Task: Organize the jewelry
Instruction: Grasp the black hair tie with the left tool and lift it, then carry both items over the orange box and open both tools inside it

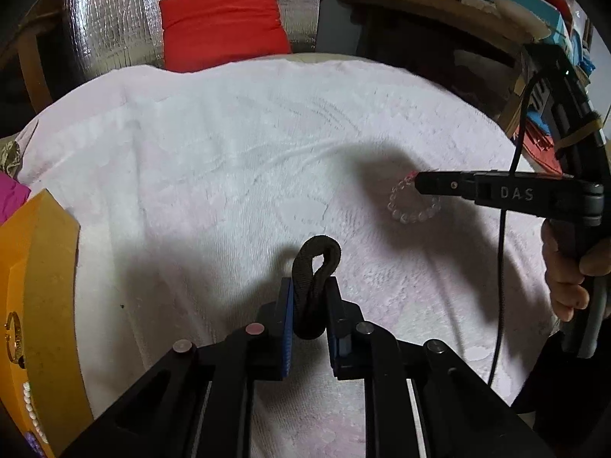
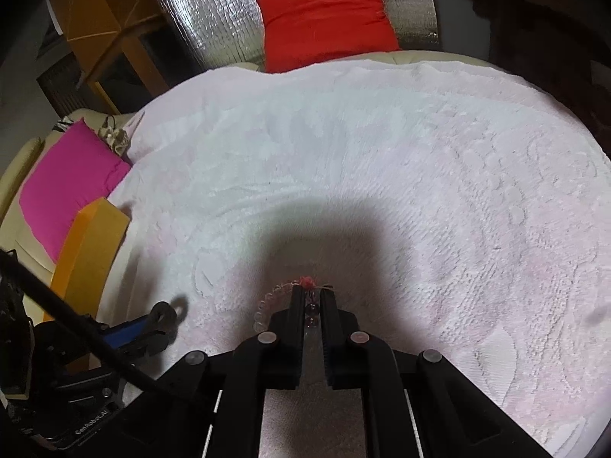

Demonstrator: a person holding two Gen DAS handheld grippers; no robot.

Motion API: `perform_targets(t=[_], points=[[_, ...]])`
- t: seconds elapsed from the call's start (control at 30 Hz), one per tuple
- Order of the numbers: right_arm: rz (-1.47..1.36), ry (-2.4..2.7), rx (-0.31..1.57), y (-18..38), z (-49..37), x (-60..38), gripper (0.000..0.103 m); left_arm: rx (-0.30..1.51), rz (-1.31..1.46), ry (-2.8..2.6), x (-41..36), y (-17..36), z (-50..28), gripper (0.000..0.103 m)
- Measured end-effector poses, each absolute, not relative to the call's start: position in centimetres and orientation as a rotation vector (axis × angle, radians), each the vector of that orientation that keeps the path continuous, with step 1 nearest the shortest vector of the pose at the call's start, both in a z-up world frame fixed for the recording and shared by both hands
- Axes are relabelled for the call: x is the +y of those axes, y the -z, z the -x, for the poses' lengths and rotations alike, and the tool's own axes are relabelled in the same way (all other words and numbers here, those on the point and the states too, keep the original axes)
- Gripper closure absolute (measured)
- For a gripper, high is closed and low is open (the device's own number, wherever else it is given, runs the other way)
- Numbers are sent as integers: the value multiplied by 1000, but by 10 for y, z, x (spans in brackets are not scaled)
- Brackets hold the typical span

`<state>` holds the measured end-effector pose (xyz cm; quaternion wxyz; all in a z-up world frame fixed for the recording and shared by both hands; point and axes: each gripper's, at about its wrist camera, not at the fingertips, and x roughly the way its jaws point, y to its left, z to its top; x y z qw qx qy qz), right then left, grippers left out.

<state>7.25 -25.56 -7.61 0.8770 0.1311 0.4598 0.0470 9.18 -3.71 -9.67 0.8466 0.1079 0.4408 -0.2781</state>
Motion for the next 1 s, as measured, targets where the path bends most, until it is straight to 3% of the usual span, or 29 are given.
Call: perform_targets(t=[1.0], points=[[-297,-230,869,33,-38,-238,94,815,-187,325,6,63,-6,87]])
